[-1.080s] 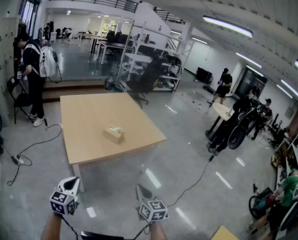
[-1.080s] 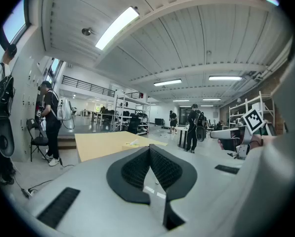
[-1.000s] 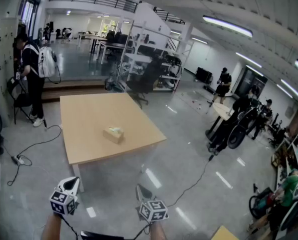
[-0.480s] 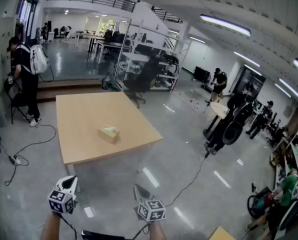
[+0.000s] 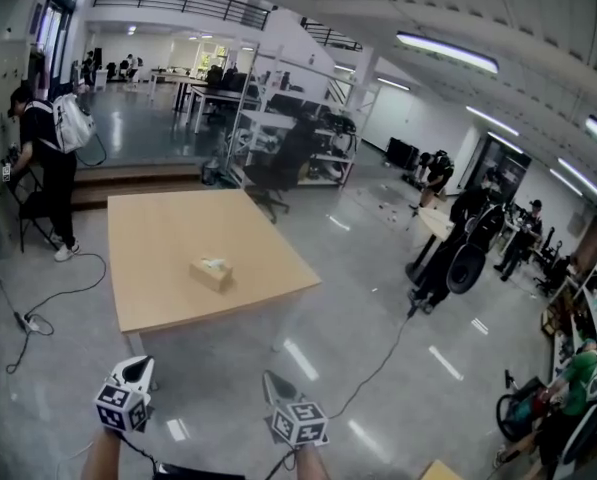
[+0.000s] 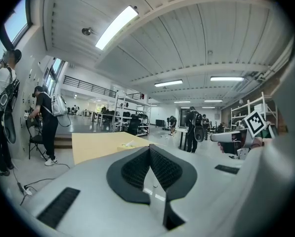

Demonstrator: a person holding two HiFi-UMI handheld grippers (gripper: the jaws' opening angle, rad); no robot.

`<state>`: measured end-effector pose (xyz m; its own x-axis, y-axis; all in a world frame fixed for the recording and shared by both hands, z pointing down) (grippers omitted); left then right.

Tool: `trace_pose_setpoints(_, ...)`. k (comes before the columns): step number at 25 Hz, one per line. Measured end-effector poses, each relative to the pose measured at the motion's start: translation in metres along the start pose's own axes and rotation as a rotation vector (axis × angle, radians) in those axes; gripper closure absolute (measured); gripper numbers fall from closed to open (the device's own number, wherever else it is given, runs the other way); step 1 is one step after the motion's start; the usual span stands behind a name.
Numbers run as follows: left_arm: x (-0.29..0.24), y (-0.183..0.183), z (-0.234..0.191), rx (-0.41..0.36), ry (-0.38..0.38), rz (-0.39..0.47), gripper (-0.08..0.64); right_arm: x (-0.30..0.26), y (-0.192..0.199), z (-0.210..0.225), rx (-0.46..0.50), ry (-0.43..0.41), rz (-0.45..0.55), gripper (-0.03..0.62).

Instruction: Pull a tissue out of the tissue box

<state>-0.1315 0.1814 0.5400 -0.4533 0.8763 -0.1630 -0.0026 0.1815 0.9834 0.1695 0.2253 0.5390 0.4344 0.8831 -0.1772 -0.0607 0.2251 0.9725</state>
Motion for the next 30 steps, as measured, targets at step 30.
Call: trace_pose_setpoints(30,-0.121,-0.017,-0.057,0.024,-0.014,-0.039,0.554,-0.125,-0.018,0.054,-0.019,-0.029,-0.033,0.581)
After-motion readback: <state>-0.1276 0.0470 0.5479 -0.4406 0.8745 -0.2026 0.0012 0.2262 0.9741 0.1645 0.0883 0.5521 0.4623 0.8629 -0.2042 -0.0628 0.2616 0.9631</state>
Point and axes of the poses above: the fingertips, and each gripper's own axes: x backward along the fingers, z to its right, y out of its underside, the point moved 4 cm from there along x, backward along the fingers, and after that the axes turned 7 degrees about -y, right-handed, at the moved point
